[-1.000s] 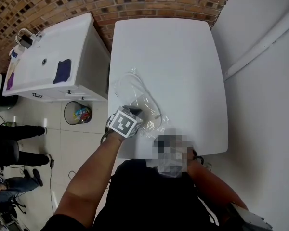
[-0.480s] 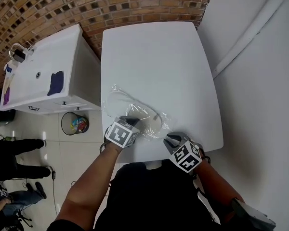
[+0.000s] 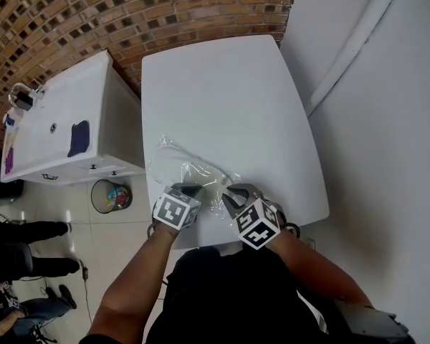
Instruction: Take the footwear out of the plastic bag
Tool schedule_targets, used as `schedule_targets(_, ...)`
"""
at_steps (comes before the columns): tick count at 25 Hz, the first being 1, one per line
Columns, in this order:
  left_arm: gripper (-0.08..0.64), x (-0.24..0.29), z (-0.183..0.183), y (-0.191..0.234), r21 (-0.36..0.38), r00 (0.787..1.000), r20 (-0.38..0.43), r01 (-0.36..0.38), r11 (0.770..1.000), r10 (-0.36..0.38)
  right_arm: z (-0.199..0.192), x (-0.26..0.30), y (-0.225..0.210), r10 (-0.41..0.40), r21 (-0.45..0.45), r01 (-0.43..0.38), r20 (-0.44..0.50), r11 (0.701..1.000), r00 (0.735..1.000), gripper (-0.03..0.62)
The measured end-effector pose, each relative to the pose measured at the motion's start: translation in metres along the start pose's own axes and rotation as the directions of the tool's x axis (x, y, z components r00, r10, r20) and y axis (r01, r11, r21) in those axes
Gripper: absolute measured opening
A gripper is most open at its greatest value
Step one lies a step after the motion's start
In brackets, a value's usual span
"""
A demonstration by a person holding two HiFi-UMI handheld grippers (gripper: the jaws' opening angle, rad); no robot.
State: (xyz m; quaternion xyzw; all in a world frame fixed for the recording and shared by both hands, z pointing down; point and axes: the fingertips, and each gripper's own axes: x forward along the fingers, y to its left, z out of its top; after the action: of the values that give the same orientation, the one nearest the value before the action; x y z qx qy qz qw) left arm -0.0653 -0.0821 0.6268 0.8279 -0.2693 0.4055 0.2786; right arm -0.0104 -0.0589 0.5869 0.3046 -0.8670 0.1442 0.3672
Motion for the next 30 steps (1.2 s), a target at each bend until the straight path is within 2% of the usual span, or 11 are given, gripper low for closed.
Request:
schedule_targets(5, 0.006, 0.000, -0.004, 0.002, -0.023, 1.000, -0.016, -0.005, 1.000, 0.005, -0.028, 0.032, 0.028, 0.036, -0.130, -0.054, -0.134, 0.990, 0.990, 0.046)
schedule_targets(7, 0.006, 0.001, -0.005, 0.000, -0.029, 1.000, -0.020, -0.002, 1.000, 0.002, -0.041, 0.034, 0.031, 0.032, -0.163, -0.058, -0.154, 0.985, 0.987, 0.043)
schedule_targets(13, 0.006, -0.001, -0.012, -0.019, -0.020, 0.999, -0.032, 0.034, 0.999, -0.034, -0.054, 0.028, 0.019, 0.018, -0.180, -0.049, -0.172, 0.982, 0.985, 0.040)
schedule_targets(15, 0.006, 0.001, -0.017, -0.023, -0.024, 0.998, -0.041, 0.046, 0.999, -0.047, -0.055, 0.022, 0.011, 0.013, -0.160, -0.040, -0.165, 0.986, 0.986, 0.040)
schedule_targets(19, 0.006, -0.005, -0.014, -0.032, 0.004, 0.997, -0.018, 0.079, 0.997, -0.079, -0.044, -0.002, -0.009, 0.030, -0.005, -0.031, -0.059, 1.000, 0.998, 0.040)
schedule_targets(21, 0.006, -0.013, -0.008, -0.036, 0.019, 0.996, 0.020, 0.089, 0.996, -0.090, -0.044, -0.013, -0.024, 0.019, 0.083, -0.018, -0.018, 0.996, 1.000, 0.038)
schedule_targets(23, 0.006, -0.021, -0.002, -0.034, 0.032, 0.995, 0.064, 0.070, 0.997, -0.072, -0.051, -0.018, -0.036, 0.015, 0.184, -0.015, -0.001, 0.983, 1.000, 0.035)
schedule_targets(25, 0.008, -0.029, 0.003, -0.024, 0.044, 0.995, 0.098, 0.013, 0.999, -0.017, -0.062, -0.017, -0.044, 0.035, 0.309, -0.034, 0.002, 0.950, 0.999, 0.032)
schedule_targets(27, 0.008, -0.037, 0.003, -0.003, 0.032, 0.992, 0.103, -0.081, 0.996, 0.078, -0.068, -0.013, -0.044, 0.076, 0.428, -0.071, 0.006, 0.901, 0.997, 0.032)
schedule_targets(30, 0.009, -0.052, -0.007, 0.040, -0.045, 0.968, 0.080, -0.233, 0.971, 0.236, -0.069, -0.003, -0.042, 0.130, 0.543, -0.123, 0.025, 0.830, 0.991, 0.032)
